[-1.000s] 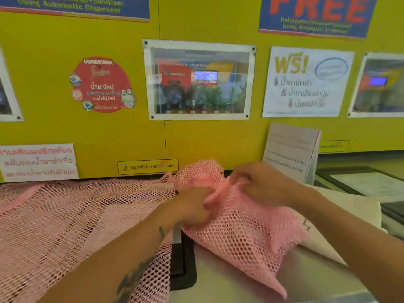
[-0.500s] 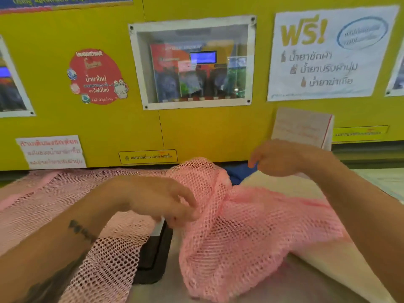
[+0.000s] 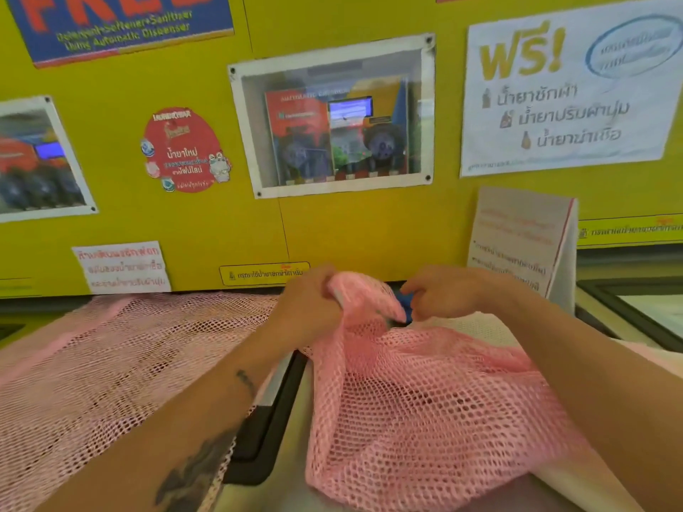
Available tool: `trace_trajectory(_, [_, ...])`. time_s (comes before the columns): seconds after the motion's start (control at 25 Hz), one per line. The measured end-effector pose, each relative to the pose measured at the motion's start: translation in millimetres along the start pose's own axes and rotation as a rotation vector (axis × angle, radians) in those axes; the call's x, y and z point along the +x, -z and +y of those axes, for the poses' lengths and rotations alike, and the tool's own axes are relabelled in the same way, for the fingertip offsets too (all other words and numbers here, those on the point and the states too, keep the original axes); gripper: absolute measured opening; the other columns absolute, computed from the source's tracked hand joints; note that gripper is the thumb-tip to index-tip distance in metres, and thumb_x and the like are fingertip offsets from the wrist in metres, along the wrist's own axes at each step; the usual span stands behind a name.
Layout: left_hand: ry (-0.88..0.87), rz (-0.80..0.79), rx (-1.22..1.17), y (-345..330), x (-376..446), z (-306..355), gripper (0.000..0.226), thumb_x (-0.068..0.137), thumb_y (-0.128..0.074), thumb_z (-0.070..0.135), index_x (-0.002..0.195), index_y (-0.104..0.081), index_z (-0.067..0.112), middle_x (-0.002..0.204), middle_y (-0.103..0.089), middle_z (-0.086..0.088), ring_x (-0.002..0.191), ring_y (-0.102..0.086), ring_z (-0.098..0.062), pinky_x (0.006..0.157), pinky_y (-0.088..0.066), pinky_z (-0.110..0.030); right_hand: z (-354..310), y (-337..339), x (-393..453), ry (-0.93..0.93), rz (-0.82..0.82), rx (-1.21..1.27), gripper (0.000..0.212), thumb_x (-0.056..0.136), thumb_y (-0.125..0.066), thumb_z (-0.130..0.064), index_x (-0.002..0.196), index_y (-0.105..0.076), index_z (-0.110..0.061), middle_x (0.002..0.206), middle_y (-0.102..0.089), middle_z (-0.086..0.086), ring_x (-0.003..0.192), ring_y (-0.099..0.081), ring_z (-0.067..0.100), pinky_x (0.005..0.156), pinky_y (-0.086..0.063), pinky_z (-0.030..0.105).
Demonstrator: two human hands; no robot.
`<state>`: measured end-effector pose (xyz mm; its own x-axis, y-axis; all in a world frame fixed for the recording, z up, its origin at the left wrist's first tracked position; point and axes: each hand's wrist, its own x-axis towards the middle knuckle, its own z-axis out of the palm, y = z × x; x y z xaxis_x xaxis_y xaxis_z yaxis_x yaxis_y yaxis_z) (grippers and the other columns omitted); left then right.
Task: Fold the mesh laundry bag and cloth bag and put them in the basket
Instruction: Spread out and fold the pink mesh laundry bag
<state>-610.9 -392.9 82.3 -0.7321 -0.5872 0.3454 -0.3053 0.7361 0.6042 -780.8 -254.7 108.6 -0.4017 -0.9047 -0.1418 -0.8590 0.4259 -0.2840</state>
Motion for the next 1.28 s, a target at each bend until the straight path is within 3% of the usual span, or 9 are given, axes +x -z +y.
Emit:
trace_trajectory(0.04, [0.044,0.050,-0.163,14.1,1.1,-0.5,0.014,0.085,-0.065,0.017,0.097,-0.064,0.024,0.095,-0.068,0.003,0.085,-0.063,-0.016,0.068,-0.052,-0.032,-0.5,1.5,-0.6,0.002,-0.004,0.004,0.003,0.090,-0.059,-0.020,0.089,-0.059,-0.017,0.082,-0.053,-0.002,0.072,-0.049,0.019,0.062,-0.033,0.031])
trace_trajectory(0.12, [0.115,0.113,-0.378,41.9,-2.7,-4.8,0.034,0.084,-0.062,0.004,0.104,-0.064,0.031,0.105,-0.070,0.000,0.097,-0.066,-0.021,0.082,-0.057,-0.046,-6.9,4.0,3.4,0.005,-0.037,0.005,0.048,0.091,-0.059,-0.027,0.137,-0.050,-0.019,0.101,-0.058,-0.011,0.096,-0.053,0.019,0.071,-0.039,0.026])
trace_trajectory(0.24, [0.186,0.128,-0.463,77.2,-19.9,-20.6,0.051,0.083,-0.051,-0.012,0.109,-0.060,0.031,0.111,-0.068,-0.002,0.104,-0.065,-0.026,0.084,-0.056,-0.046,-23.5,6.6,16.0,0.101,-0.082,0.052,0.076,0.088,-0.061,-0.031,0.154,-0.023,-0.025,0.109,-0.066,-0.002,0.100,-0.055,0.022,0.079,-0.044,0.028])
trace_trajectory(0.48, [0.473,-0.183,-0.229,148.8,-71.0,-66.8,0.047,0.085,-0.057,-0.007,0.121,-0.057,0.024,0.116,-0.068,-0.004,0.103,-0.067,-0.022,0.079,-0.057,-0.034,-74.4,-0.4,40.9,0.192,-0.087,-0.050,0.063,0.092,-0.063,-0.032,0.149,-0.036,-0.026,0.136,-0.053,-0.002,0.123,-0.053,0.024,0.103,-0.044,0.042])
trace_trajectory(0.72, [0.380,0.307,-0.113,171.0,-63.2,-71.3,0.017,0.091,-0.061,0.018,0.106,-0.059,0.027,0.109,-0.068,-0.013,0.088,-0.065,-0.027,0.075,-0.050,-0.039,-121.0,-28.1,78.4,0.250,-0.076,-0.022,0.074,0.093,-0.057,-0.014,0.154,-0.020,-0.033,0.157,-0.035,0.000,0.138,-0.039,0.024,0.103,-0.040,0.036])
trace_trajectory(0.8, [0.256,0.122,0.046,148.0,-61.3,-65.3,0.027,0.093,-0.057,0.030,0.120,-0.056,0.029,0.117,-0.063,-0.001,0.090,-0.062,-0.020,0.072,-0.048,-0.032,-130.5,-47.8,92.5,0.209,-0.069,-0.049,0.074,0.092,-0.054,-0.009,0.153,-0.023,-0.037,0.159,-0.030,-0.002,0.139,-0.039,0.025,0.100,-0.042,0.036])
trace_trajectory(0.96, [0.206,-0.259,0.400,95.1,-53.4,-71.0,0.068,0.089,-0.063,0.038,0.149,-0.031,0.029,0.151,-0.041,0.000,0.134,-0.043,-0.024,0.110,-0.036,-0.047,-133.1,-68.4,114.9,0.194,0.177,-0.161,0.026,0.091,-0.056,-0.016,0.114,-0.066,-0.024,0.129,-0.059,0.003,0.112,-0.055,0.023,0.089,-0.050,0.037])
trace_trajectory(1.12, [0.059,0.015,0.613,99.2,-30.7,-85.1,0.032,0.091,-0.048,0.010,0.121,-0.054,0.018,0.093,-0.059,-0.004,0.095,-0.060,-0.030,0.072,-0.049,-0.039,-128.1,-43.0,116.9,0.283,0.586,-0.051,0.012,0.090,-0.052,-0.017,0.097,-0.061,-0.021,0.102,-0.057,0.003,0.100,-0.052,0.026,0.077,-0.047,0.041])
trace_trajectory(1.28, [-0.069,0.249,0.390,144.9,-11.0,-88.4,0.024,0.091,-0.041,0.025,0.102,-0.062,0.021,0.091,-0.065,-0.009,0.084,-0.059,-0.032,0.070,-0.050,-0.043,-112.5,-37.3,115.2,0.216,0.170,-0.018,0.021,0.089,-0.057,-0.043,0.105,-0.052,-0.031,0.102,-0.057,-0.016,0.096,-0.054,0.018,0.076,-0.042,0.037])
